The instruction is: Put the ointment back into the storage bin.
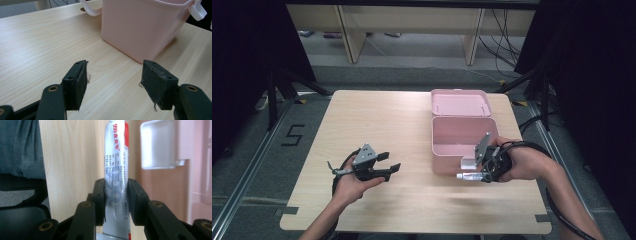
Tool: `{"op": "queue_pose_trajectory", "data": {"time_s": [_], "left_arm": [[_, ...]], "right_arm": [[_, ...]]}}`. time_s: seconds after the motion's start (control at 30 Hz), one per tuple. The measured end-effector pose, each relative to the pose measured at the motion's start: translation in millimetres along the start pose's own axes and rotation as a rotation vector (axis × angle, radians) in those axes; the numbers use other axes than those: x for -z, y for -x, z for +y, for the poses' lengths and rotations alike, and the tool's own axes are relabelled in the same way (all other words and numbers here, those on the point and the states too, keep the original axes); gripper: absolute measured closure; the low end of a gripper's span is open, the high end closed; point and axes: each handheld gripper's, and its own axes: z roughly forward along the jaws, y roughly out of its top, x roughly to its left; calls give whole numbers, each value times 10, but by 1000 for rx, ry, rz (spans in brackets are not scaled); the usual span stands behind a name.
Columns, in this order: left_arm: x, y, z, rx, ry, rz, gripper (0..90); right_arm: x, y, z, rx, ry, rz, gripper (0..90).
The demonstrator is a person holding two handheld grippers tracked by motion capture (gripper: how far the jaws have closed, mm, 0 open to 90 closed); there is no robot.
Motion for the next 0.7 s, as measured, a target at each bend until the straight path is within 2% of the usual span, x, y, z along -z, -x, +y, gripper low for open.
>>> {"op": "queue_pose_trajectory", "data": {"time_s": [0.1, 0.17, 0.2, 0.23, 0.33, 0.4, 0.43, 0.47, 0.5, 0.6, 0.63, 0.67, 0.7], "left_arm": [[3, -1, 4, 0, 2, 1, 369], [4, -1, 4, 0, 2, 1, 369], [4, -1, 4, -1, 2, 0, 368], [4, -1, 3, -1, 2, 0, 369], [3, -4, -1, 0, 0, -1, 368], [4, -6, -5, 2, 1, -1, 369], [4, -6, -7, 2, 0, -1, 369], [5, -7, -10, 3, -2, 1, 369], [5, -7, -10, 2, -3, 1, 368], [7, -10, -9, 3, -2, 2, 368], [7, -10, -8, 3, -2, 2, 369], [6, -10, -7, 3, -1, 1, 368], [5, -9, -7, 3, 0, 0, 368]], "right_arm": [[59, 41, 8, 16, 13, -6, 711], [94, 42, 12, 0, 11, -13, 711], [107, 52, 13, 8, 8, -17, 711], [113, 76, 18, 37, 24, -16, 711], [141, 101, 24, 43, 27, -23, 711], [166, 103, 20, 20, 16, -25, 711], [171, 118, 21, 34, 22, -27, 711], [182, 113, 14, 12, 22, -36, 711], [197, 129, 20, 33, 27, -40, 711], [225, 148, 25, 45, 37, -41, 711], [241, 139, 25, 25, 35, -42, 711], [244, 164, 31, 53, 45, -43, 711], [260, 167, 32, 51, 42, -49, 711]]}}
